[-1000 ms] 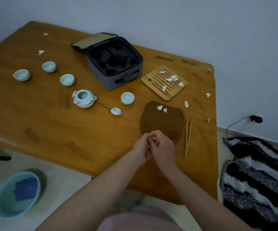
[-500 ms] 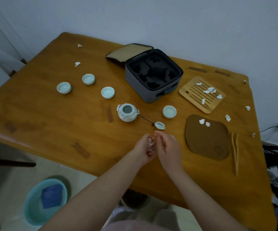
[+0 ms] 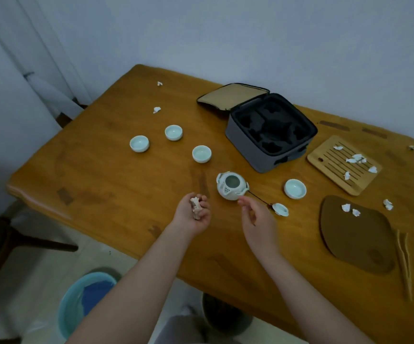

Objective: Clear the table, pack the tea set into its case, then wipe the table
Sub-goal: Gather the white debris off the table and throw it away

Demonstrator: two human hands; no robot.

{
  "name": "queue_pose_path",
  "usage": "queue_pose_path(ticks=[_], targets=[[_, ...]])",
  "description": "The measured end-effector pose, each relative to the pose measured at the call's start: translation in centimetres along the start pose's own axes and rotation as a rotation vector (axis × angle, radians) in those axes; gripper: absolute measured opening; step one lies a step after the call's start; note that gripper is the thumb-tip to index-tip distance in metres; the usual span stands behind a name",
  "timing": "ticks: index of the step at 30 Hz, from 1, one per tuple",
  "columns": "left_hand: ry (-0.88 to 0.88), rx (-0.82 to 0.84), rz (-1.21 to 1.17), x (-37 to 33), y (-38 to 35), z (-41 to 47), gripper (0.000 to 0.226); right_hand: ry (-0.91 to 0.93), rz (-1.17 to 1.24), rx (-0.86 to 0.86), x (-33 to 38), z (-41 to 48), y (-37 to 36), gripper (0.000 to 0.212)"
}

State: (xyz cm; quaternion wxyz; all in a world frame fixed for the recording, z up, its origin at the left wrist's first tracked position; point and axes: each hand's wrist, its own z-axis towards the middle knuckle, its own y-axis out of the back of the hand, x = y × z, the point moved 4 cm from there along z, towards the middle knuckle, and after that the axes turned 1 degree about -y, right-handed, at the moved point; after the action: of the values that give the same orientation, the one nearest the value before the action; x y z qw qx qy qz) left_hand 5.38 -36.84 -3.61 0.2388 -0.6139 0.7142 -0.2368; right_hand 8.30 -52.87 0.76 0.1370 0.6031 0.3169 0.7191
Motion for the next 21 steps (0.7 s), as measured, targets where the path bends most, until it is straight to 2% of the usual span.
queue_pose_path(ticks=[8,15,21], targets=[[-0.108,-0.027,-0.136,-8.5,-0.7,0.6,0.030,0.051,-0.056,0.043,3.1,4.6,-4.2,0.030],[-0.166,-0.048,-0.066,-20.6,-2.1,2.8,0.034,0.071,-0.046,-0.041,8.3,11.6,-11.9,0.030],[-0.147,-0.043,-0.069,-31.0,-3.9,5.1,0.037,0.065,-0.111,-0.029,13.3,20.4,-19.9,0.031]])
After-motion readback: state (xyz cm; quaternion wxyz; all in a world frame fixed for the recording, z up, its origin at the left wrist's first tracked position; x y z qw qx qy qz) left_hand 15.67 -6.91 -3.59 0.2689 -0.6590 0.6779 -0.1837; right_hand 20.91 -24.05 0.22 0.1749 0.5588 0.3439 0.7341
